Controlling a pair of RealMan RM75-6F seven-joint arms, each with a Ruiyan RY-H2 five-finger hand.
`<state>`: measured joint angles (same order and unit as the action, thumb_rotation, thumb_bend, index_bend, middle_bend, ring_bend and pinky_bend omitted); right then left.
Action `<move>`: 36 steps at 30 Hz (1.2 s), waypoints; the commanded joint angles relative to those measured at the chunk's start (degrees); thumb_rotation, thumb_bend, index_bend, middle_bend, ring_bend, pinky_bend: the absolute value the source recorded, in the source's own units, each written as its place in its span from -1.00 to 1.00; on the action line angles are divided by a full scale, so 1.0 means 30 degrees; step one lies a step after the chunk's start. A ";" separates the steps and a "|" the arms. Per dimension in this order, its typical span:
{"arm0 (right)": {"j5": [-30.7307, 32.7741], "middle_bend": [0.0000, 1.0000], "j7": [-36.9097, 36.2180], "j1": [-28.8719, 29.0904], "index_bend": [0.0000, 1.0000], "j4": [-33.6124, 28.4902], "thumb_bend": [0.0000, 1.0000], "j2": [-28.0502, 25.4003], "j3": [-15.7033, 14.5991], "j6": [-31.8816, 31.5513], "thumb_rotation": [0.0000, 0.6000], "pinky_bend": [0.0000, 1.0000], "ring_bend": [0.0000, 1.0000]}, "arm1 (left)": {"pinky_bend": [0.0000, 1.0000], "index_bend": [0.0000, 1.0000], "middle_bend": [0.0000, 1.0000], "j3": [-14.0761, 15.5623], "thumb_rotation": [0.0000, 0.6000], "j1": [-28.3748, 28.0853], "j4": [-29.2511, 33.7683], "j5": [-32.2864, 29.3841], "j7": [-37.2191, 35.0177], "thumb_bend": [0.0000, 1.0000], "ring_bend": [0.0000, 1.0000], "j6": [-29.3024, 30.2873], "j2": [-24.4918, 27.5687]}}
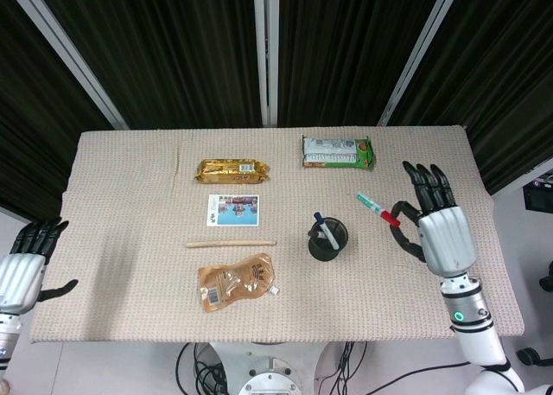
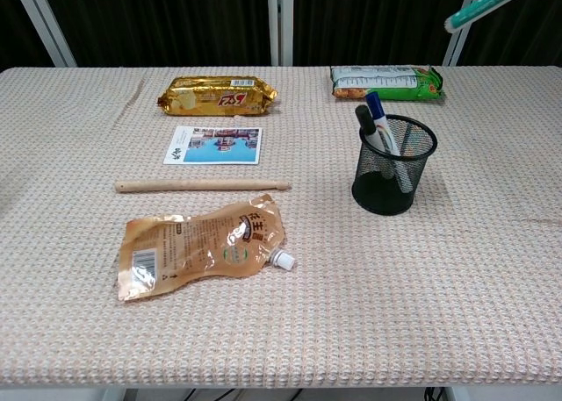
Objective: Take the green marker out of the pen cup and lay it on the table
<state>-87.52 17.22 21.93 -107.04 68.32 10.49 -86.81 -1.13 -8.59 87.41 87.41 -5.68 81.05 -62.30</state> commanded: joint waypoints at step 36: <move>-0.0195 -1.00 -0.1832 -0.2122 -1.00 0.6307 -1.00 0.1131 -0.2729 0.0231 1.00 -1.00 -1.00 | -1.00 -0.92 -1.00 -0.0226 1.00 -0.0198 0.0373 0.0158 0.0675 -0.74 -1.00 0.0291 0.0067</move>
<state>-87.31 12.97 18.87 -86.60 74.48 2.47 -81.60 -1.77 -9.17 88.44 87.80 -3.75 81.83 -62.11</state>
